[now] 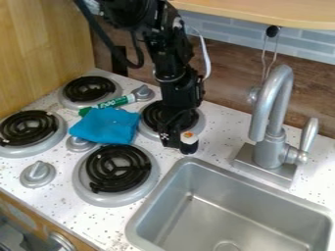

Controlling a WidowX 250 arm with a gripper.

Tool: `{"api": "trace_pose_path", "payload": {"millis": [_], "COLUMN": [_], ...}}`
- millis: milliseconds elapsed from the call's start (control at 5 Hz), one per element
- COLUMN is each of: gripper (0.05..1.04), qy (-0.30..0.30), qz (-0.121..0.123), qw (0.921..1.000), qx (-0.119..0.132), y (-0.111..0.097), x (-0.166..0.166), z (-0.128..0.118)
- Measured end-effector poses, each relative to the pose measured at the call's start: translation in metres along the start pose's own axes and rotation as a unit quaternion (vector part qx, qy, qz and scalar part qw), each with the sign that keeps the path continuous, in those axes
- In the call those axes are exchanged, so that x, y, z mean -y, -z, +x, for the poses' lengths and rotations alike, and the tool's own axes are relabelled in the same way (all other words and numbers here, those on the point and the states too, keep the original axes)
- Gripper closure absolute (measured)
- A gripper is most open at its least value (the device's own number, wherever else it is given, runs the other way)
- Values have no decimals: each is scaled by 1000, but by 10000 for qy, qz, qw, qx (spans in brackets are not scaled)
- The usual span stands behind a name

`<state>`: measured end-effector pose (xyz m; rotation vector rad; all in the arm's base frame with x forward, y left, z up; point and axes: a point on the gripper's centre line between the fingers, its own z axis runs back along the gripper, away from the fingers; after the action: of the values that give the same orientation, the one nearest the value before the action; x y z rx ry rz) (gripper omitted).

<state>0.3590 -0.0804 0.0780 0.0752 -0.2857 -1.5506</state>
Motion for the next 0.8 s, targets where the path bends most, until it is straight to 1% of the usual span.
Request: {"api": "trace_pose_path", "payload": {"millis": [200, 400, 600, 800], "gripper": [83, 83, 83, 83], "qy": [187, 322, 365, 437], "qz": [68, 225, 208, 242], "qw": [9997, 9988, 9988, 9986], "qx": [150, 288, 271, 189], "y": [13, 23, 35, 42], "x": [-5, -16, -21, -27], "z": [3, 2, 1, -2]}}
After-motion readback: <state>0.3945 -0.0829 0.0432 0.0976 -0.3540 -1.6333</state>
